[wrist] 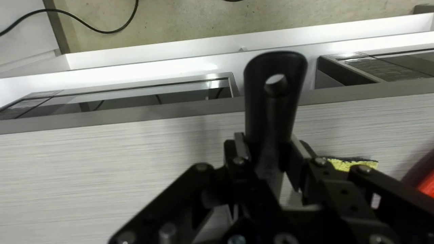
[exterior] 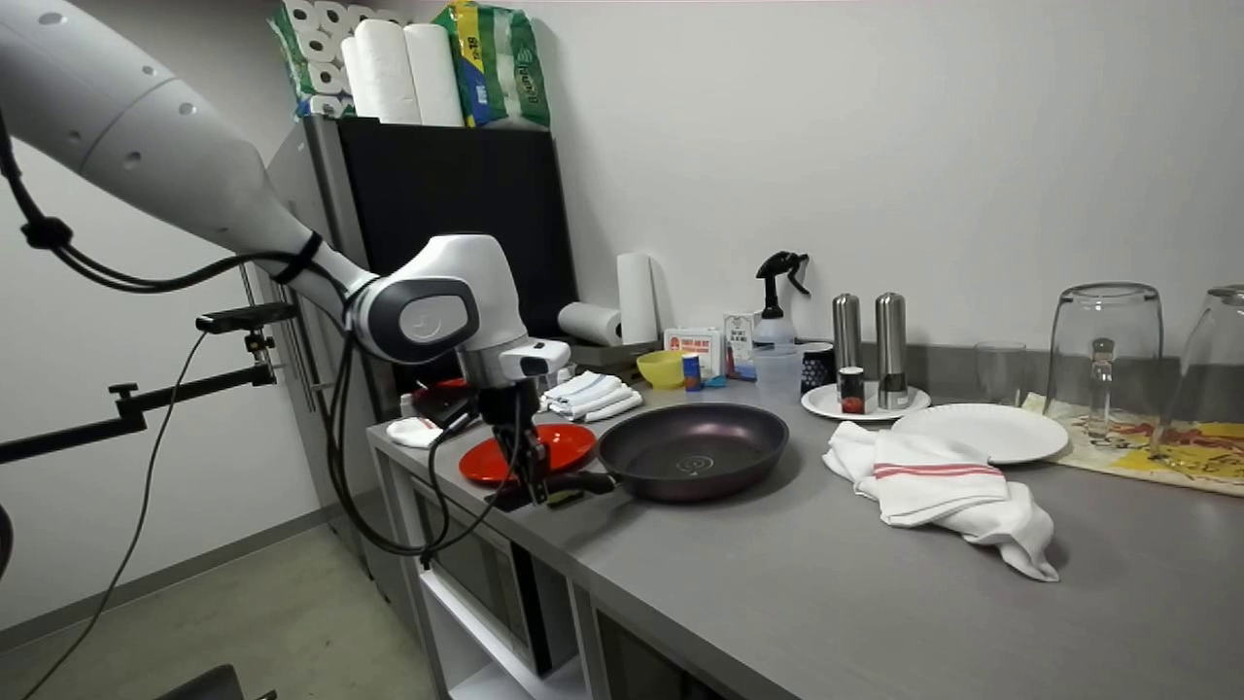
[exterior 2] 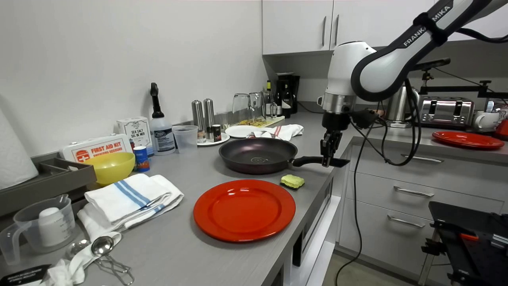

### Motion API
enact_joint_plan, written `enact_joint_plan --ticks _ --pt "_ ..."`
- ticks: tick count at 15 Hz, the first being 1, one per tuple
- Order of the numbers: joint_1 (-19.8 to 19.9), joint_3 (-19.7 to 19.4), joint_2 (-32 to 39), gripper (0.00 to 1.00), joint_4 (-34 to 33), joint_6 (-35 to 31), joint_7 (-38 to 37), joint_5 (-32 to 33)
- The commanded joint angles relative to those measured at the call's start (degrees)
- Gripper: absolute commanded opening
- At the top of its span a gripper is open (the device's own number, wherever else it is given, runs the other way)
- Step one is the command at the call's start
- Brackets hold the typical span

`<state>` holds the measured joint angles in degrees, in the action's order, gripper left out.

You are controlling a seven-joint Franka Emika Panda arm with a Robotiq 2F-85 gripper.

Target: Move the pan to the left then move it forwards.

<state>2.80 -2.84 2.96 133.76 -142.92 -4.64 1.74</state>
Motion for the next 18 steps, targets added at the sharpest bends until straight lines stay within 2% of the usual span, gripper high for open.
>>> enact_joint_plan --ticks 1,8,18 --pt "0.1 -0.49 1.14 0.07 -1.47 -1.2 -2.17 1.12" --pt "0.46 -1.13 0.96 0.07 -1.33 -1.11 -2.01 1.3" --pt "3.64 -4.7 0.59 0.07 -0.99 -0.12 -2.51 2.94"
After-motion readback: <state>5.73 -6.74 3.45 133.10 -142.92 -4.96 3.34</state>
